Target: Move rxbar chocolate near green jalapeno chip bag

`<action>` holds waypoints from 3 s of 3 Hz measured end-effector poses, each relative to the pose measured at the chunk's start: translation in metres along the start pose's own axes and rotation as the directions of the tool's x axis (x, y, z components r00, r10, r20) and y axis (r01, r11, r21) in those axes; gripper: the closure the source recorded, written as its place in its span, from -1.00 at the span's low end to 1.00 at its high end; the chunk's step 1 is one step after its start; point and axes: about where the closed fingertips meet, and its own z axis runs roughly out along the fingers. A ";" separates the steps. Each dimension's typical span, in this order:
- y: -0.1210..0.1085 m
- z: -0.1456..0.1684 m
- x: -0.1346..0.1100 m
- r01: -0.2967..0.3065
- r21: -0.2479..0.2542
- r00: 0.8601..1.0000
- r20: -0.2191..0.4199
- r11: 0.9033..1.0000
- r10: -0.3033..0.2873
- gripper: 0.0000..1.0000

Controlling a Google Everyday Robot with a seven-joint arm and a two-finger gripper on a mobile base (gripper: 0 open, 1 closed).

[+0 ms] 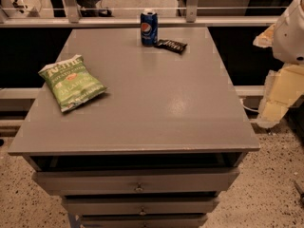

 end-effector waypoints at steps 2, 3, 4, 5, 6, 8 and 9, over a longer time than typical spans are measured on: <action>-0.029 0.014 -0.005 -0.020 0.024 0.996 0.088 0.999 0.018 -1.00; -0.081 0.042 -0.027 -0.040 0.053 0.968 0.250 0.998 0.025 -1.00; -0.138 0.063 -0.055 -0.094 0.106 0.930 0.365 0.990 0.049 -1.00; -0.190 0.083 -0.079 -0.190 0.115 0.873 0.475 0.975 0.114 -1.00; -0.237 0.112 -0.106 -0.303 0.096 0.810 0.551 0.948 0.203 -1.00; -0.249 0.128 -0.120 -0.348 0.072 0.768 0.593 0.935 0.240 -1.00; -0.270 0.156 -0.136 -0.420 0.040 0.713 0.633 0.907 0.302 -1.00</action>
Offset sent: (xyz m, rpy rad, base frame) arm 0.0972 -0.0070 -0.0178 0.2538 -0.1212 -0.0057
